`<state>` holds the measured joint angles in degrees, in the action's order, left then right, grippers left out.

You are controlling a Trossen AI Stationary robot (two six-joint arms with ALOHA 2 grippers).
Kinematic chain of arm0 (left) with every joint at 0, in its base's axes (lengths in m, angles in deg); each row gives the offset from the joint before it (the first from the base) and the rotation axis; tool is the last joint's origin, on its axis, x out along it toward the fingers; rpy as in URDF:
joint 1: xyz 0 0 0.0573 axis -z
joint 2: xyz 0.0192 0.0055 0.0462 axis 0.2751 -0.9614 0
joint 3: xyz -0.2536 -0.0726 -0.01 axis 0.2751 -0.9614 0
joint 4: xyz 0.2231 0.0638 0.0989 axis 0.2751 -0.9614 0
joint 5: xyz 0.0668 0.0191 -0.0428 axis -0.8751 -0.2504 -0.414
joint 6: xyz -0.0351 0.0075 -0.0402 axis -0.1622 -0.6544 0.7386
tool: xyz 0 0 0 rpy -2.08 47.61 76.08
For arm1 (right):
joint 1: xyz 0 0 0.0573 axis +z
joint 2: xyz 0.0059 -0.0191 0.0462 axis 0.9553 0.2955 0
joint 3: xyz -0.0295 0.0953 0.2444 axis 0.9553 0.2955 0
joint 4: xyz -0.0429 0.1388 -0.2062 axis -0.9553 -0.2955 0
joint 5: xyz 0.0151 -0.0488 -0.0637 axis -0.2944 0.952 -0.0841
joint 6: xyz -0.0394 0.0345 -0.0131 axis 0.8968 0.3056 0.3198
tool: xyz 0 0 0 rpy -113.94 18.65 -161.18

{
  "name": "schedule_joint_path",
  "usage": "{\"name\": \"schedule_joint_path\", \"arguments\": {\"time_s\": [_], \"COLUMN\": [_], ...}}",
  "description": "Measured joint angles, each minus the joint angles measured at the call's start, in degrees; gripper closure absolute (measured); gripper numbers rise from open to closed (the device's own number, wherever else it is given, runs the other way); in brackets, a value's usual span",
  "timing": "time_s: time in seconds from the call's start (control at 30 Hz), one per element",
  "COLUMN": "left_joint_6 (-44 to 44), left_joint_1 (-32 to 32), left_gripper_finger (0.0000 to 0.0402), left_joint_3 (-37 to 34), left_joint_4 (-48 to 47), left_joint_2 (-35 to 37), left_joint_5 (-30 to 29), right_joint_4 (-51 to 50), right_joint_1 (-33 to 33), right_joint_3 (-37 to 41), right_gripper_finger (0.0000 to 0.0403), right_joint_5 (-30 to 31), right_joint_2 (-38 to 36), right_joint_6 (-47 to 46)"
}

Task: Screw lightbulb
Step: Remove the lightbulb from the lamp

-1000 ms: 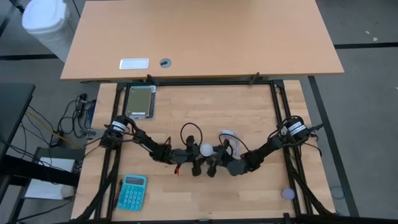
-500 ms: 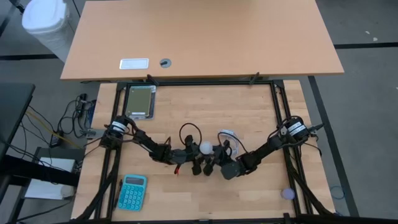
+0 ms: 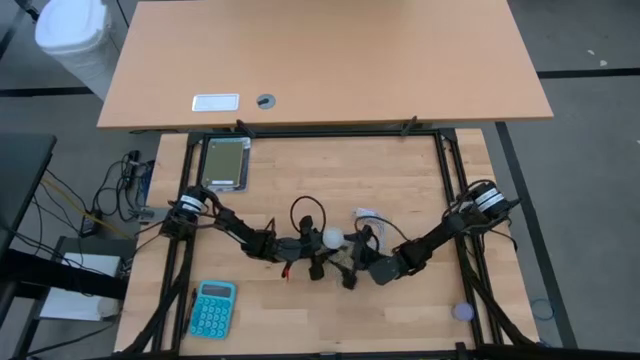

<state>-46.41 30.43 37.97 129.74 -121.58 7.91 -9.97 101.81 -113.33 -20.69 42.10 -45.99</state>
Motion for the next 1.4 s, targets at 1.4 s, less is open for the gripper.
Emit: {"name": "schedule_joint_path", "arguments": {"time_s": [1.4], "left_joint_6": [-5.69], "left_joint_1": [-0.68], "left_gripper_finger": [0.0203], "left_joint_3": [-0.02], "left_joint_4": [0.88], "left_joint_2": [0.07], "left_joint_5": [12.81], "right_joint_4": [25.77], "right_joint_1": [-26.44], "right_joint_3": [12.31], "right_gripper_finger": [0.0086], "right_joint_5": [-72.54], "right_joint_2": [-4.09], "right_joint_6": [16.65]}}
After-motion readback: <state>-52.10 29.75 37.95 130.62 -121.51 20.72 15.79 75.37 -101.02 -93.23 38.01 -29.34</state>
